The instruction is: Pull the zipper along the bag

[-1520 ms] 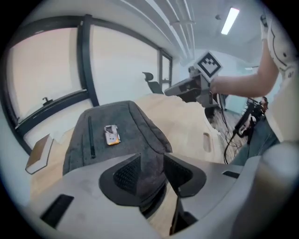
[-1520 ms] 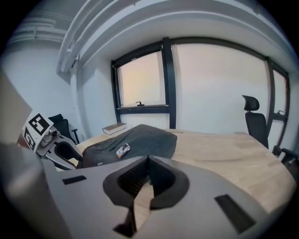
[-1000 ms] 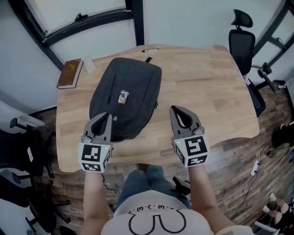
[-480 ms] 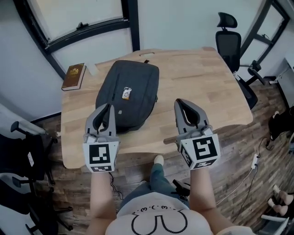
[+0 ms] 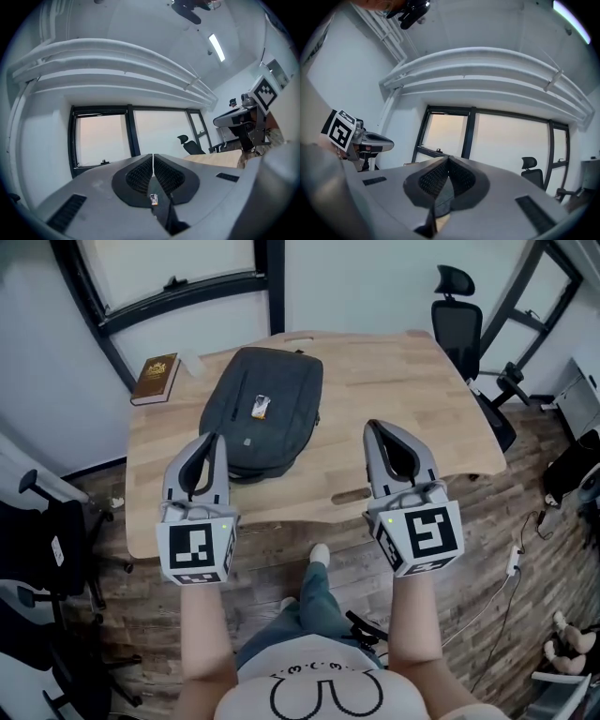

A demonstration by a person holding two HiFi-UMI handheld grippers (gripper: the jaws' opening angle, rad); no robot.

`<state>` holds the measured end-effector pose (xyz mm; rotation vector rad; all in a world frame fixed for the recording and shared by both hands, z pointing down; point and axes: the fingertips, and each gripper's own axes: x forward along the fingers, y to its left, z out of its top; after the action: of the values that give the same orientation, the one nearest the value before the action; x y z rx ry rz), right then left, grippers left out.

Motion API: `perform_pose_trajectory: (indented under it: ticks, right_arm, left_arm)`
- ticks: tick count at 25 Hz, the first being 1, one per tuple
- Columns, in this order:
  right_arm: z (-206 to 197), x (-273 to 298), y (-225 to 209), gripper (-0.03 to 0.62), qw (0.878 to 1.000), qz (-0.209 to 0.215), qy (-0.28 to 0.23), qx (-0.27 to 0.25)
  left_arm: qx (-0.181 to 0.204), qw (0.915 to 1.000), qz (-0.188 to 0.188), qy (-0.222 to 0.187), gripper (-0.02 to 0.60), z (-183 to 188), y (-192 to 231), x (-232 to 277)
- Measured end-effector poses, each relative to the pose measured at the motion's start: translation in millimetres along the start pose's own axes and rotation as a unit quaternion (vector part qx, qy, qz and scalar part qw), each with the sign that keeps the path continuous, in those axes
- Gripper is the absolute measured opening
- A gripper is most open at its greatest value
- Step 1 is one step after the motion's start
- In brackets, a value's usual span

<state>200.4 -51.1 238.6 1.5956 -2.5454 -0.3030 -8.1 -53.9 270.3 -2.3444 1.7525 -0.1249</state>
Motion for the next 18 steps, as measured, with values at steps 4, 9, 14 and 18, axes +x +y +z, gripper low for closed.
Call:
perform_pose_trajectory:
  ticks: [4,9,14,18]
  right_arm:
    - [17,-22,3,0.051,1.0,-0.006,-0.016,0.004]
    - [25,-39,16,0.051,1.0,0.0,-0.025,0.019]
    - [37,-44,26,0.051,0.999,0.0,-0.031,0.017]
    - [42,-43,30,0.051,0.999,0.0,-0.033,0.022]
  left_arm:
    - [0.01,0.9998,0.0,-0.019,0.021,20,-6,-17]
    - [0.026,0.9993,0.005,-0.028,0.021,35,-8,-35]
    - [0.022,0.9991,0.017,-0.033,0.021,45,4,-46]
    - [0.022,0.9989,0.025,-0.034,0.021,52,12,-50]
